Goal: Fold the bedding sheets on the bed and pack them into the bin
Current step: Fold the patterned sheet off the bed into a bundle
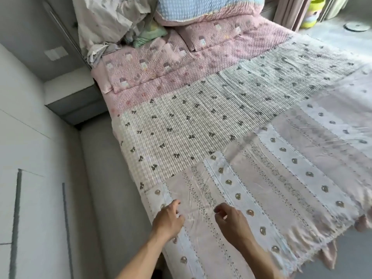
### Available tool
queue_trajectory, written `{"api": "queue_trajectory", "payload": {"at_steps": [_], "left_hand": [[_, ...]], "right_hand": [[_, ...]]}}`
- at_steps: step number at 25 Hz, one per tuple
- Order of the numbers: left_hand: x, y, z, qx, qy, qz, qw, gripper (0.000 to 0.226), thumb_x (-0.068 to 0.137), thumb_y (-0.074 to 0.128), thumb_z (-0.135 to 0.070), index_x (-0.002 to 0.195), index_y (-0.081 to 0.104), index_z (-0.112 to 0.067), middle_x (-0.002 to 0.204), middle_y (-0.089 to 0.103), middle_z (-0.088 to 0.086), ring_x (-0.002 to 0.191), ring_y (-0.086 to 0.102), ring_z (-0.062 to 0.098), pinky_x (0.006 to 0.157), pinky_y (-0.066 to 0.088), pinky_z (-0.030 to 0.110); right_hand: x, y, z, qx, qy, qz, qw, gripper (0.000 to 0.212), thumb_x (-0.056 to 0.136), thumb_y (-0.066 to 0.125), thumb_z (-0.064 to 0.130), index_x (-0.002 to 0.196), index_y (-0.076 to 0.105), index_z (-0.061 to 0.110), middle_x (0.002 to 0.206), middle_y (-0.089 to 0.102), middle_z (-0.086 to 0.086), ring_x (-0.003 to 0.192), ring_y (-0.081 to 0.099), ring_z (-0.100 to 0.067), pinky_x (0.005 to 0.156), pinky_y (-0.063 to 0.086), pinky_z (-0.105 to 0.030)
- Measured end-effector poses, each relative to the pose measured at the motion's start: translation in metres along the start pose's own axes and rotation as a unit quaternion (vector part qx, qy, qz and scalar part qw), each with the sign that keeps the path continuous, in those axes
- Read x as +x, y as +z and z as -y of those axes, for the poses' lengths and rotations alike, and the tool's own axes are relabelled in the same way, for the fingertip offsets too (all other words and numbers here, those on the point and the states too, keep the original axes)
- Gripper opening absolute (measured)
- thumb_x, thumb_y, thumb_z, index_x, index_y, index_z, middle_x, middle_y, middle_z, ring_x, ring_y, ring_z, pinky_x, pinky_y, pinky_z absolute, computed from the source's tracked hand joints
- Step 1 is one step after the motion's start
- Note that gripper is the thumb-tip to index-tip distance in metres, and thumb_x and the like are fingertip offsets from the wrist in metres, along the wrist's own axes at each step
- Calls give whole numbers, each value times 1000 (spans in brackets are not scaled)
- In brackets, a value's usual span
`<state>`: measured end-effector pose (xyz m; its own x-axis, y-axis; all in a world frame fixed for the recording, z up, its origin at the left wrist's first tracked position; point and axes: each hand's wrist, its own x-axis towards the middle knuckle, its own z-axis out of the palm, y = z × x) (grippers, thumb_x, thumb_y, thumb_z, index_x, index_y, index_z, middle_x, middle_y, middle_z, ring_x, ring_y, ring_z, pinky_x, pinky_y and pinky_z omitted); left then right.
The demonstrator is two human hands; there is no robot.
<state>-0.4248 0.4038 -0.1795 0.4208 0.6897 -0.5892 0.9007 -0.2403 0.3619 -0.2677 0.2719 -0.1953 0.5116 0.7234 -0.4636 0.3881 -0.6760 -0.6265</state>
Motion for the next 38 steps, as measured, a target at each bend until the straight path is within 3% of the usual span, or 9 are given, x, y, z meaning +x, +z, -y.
{"api": "queue_trajectory", "payload": {"at_steps": [4, 9, 12, 15, 20, 24, 27, 30, 38], "left_hand": [[137, 10, 58, 33, 37, 49, 998, 54, 93, 46, -29, 147, 37, -24, 135, 55, -1, 113, 57, 16, 92, 49, 29], [261, 38, 141, 162, 74, 26, 984, 70, 96, 45, -33, 156, 9, -29, 164, 7, -1, 148, 12, 24, 118, 21, 44], [292, 54, 189, 130, 152, -84, 976, 59, 91, 57, -35, 146, 38, -28, 143, 48, -1, 126, 45, 24, 99, 40, 44], [304, 52, 209, -2, 140, -58, 988, 27, 88, 63, -44, 107, 54, -27, 96, 66, -6, 87, 62, 17, 69, 47, 30], [266, 45, 209, 7, 253, -63, 966, 23, 91, 58, -34, 73, 48, -22, 61, 49, -8, 53, 46, 6, 45, 31, 13], [214, 71, 209, -2, 292, -54, 955, 29, 86, 63, -23, 72, 37, -25, 62, 39, -13, 51, 39, 5, 44, 30, 12], [186, 94, 222, 57, 234, -11, 970, 13, 82, 68, -21, 79, 56, -25, 73, 55, -13, 61, 56, 14, 51, 34, 23], [147, 118, 233, 107, 215, 16, 971, 34, 55, 79, -4, 66, 54, -24, 61, 52, -10, 49, 54, 18, 43, 29, 23], [-10, 242, 214, 164, 232, 12, 959, 46, 30, 83, -6, 59, 51, -23, 59, 52, -6, 52, 58, 21, 50, 42, 31]], "right_hand": [[98, 73, 13, 56, 64, -31, 996, 13, 93, 57, 22, 102, 66, 26, 97, 69, 10, 83, 61, -5, 70, 49, -21], [213, 178, 12, 108, 130, -69, 983, 31, 94, 54, 22, 125, 57, 25, 117, 65, 4, 98, 64, -14, 85, 50, -32], [259, 222, 21, 48, 140, -140, 979, 27, 94, 52, 26, 121, 59, 25, 113, 62, 0, 102, 58, -20, 90, 44, -36], [290, 233, 34, 99, 120, -190, 969, 25, 90, 58, 34, 113, 53, 26, 104, 61, 3, 96, 58, -19, 87, 47, -39], [323, 218, 58, 153, 266, -206, 929, 68, 79, 49, 68, 117, 39, 13, 78, 52, 2, 71, 57, -18, 68, 49, -35], [299, 179, 32, 143, 325, -306, 883, 21, 95, 48, 25, 100, 56, 6, 74, 59, -5, 59, 55, -16, 50, 40, -25], [245, 156, -1, 356, 265, -385, 810, 30, 100, 53, 34, 73, 61, 22, 72, 64, 2, 66, 63, -14, 59, 54, -27], [174, 145, -45, 457, 259, -400, 751, 33, 99, 56, 32, 71, 61, 17, 72, 60, 2, 76, 60, -19, 70, 54, -36], [28, 136, -170, 525, 325, -290, 731, 29, 99, 56, 35, 77, 62, 17, 77, 63, -5, 77, 62, -24, 88, 53, -49]]}}
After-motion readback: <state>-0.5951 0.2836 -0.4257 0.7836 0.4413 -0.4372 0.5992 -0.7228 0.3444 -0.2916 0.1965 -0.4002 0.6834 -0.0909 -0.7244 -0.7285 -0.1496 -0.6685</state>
